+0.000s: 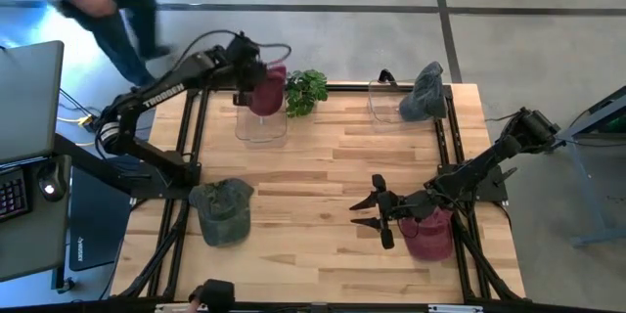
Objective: Pick & Place hat
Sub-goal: Put the left red cap into the left transparent bin
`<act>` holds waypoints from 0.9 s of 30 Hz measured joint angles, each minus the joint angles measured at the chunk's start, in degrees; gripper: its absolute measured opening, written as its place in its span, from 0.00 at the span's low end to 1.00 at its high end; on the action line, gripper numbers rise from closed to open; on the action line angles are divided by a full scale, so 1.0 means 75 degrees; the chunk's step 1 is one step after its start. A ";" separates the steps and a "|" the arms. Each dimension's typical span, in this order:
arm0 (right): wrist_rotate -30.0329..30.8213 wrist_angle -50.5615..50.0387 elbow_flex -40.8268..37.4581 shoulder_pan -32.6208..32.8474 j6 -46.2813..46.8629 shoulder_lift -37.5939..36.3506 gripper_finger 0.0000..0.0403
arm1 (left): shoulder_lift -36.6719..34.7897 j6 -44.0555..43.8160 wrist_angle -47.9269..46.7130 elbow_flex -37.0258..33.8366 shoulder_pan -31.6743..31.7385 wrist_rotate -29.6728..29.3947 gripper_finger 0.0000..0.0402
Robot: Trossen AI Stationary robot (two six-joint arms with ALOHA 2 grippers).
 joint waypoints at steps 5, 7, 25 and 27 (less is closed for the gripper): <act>0.0000 0.0000 0.0000 0.0000 0.0066 0.0000 0.36 | 0.0014 -0.1585 -0.0179 0.0802 0.0271 0.1399 0.22; 0.0000 0.0000 0.0000 0.0000 0.0069 0.0000 0.36 | 0.0011 -0.1859 -0.0340 0.0883 0.0358 0.2319 0.16; -0.0047 -0.0003 0.0000 0.0047 0.0605 0.0000 0.36 | 0.1613 -0.1601 0.0684 0.0857 0.0736 0.0141 0.00; -0.0036 0.0000 0.0000 0.0058 0.0602 0.0000 0.36 | 0.1614 -0.1602 0.1128 0.0857 0.0823 0.0129 0.00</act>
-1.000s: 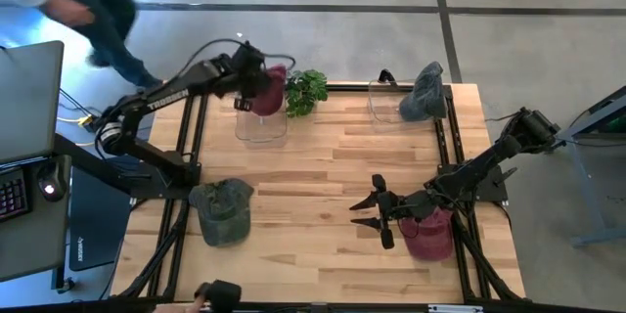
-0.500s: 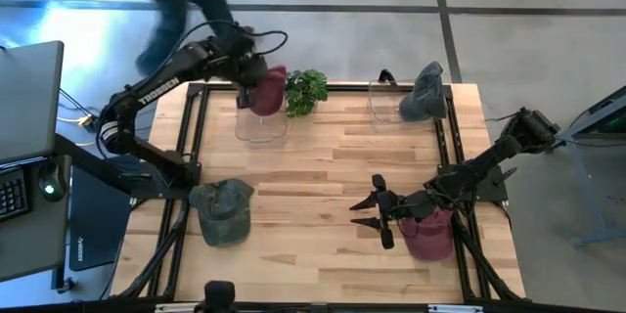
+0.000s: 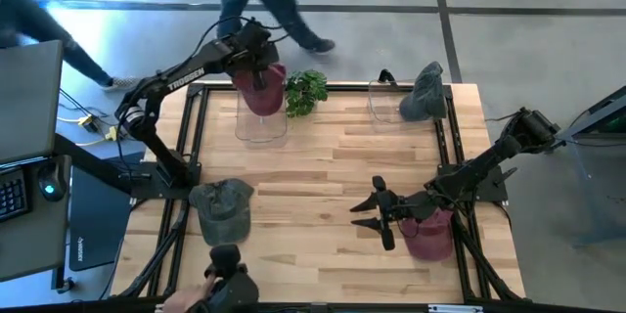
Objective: Pick & Place hat
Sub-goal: Put the left red cap into the left transparent bin, then put the black cap into the right transparent bin
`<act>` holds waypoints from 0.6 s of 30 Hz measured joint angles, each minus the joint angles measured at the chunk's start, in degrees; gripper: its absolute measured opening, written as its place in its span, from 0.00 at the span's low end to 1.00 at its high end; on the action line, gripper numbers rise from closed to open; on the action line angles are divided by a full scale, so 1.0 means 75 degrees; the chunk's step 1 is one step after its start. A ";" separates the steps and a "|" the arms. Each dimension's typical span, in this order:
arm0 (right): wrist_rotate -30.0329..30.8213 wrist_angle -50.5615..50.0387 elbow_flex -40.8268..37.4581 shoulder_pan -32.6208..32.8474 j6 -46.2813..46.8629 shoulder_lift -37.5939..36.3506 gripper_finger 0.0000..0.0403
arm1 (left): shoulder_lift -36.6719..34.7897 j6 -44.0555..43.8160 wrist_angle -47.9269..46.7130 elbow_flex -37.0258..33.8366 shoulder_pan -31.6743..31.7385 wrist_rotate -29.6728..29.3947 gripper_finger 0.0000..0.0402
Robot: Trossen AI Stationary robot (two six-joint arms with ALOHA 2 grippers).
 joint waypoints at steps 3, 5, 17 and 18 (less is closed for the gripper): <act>-0.0010 -0.0002 0.0000 0.0000 0.0104 0.0000 0.36 | 0.0003 -0.0156 0.0193 0.0013 0.0199 0.0607 0.00; -0.0010 -0.0003 0.0000 0.0000 0.0198 0.0000 0.36 | 0.0005 -0.0257 0.0115 0.0012 0.0217 0.0717 0.00; 0.0465 -0.0026 0.0000 0.0209 0.0326 0.0000 0.36 | -0.1663 -0.2388 -0.2266 0.0026 -0.2350 -0.0399 0.00; 0.0520 -0.0031 0.0001 0.0228 0.0327 0.0000 0.36 | -0.1774 -0.2765 -0.2411 0.0006 -0.2741 -0.0396 0.00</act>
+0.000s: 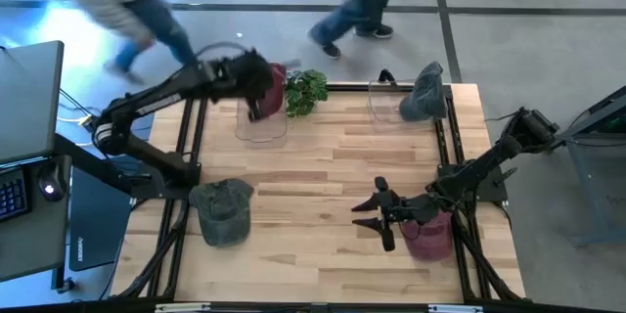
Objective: Pick & Place hat
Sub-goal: Put the black cap into the right transparent bin
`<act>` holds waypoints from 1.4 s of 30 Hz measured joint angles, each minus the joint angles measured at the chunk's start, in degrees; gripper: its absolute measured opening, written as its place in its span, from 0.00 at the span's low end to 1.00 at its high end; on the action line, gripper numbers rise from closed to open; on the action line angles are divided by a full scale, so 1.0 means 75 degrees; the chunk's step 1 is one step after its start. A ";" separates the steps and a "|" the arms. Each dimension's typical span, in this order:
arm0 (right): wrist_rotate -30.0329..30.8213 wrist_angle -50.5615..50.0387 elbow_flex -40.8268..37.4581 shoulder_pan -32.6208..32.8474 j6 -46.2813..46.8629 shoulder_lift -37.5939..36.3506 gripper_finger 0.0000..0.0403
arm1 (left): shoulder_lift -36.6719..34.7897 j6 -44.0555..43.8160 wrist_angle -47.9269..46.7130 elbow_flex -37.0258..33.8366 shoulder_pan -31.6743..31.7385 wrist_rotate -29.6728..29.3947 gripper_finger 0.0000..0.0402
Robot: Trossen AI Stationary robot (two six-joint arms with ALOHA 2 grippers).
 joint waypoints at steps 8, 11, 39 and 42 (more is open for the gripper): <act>0.0256 -0.0120 0.0002 0.0201 0.0312 0.0000 0.36 | -0.0511 -0.2546 0.0477 -0.0918 -0.3833 -0.0744 0.00; 0.0431 -0.0147 0.0001 0.0346 0.0452 0.0000 0.36 | -0.0511 -0.3406 0.0945 -0.1549 -0.5230 -0.1470 0.00; 0.1757 -0.0079 0.0002 0.0522 0.0825 0.0000 0.36 | -0.0260 -1.4151 -0.1846 -0.4631 -0.8919 -0.0251 0.13; 0.1741 -0.0079 0.0002 0.0521 0.0815 0.0000 0.36 | -0.0263 -1.3850 -0.1118 -0.5209 -0.8451 0.0048 0.11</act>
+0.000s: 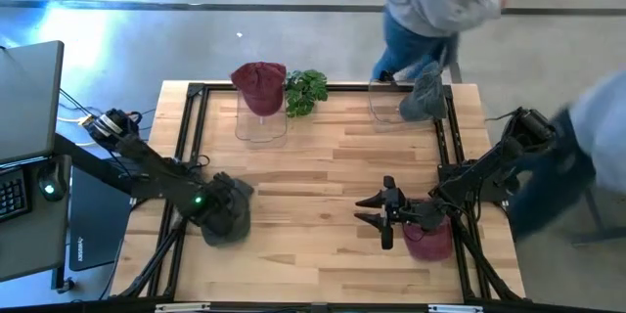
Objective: Pick & Place hat
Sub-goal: Put the black cap into the right transparent bin
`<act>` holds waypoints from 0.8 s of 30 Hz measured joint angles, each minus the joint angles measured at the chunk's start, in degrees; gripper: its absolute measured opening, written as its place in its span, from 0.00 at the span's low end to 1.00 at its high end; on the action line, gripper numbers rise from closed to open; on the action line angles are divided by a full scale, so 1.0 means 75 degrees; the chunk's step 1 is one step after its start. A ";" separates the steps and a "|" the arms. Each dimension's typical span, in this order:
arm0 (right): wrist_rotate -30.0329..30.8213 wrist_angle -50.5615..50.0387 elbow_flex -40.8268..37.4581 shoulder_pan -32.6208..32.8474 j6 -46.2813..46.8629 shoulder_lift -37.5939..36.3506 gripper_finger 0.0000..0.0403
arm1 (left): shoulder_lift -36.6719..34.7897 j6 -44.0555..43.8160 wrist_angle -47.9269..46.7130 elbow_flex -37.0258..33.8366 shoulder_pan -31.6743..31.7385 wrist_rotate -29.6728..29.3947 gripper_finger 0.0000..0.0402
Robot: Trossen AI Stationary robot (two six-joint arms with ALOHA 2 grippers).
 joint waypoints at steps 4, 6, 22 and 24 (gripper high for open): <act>-0.0014 0.0000 0.0000 0.0000 -0.0011 0.0000 0.36 | -0.0001 0.1276 0.2176 -0.0411 0.0470 -0.0124 0.06; -0.0018 0.0000 0.0000 0.0000 -0.0011 0.0000 0.36 | -0.0001 0.2160 0.3573 -0.0435 0.0529 -0.0321 0.03; -0.0624 0.0897 0.0016 -0.0140 0.0041 0.0861 0.36 | 0.0002 0.6878 0.6060 0.0443 0.0644 -0.0773 0.01; -0.1009 0.1538 0.0120 -0.0382 0.0057 0.1553 0.36 | 0.0058 0.6871 0.6039 0.0462 0.0704 -0.0354 0.03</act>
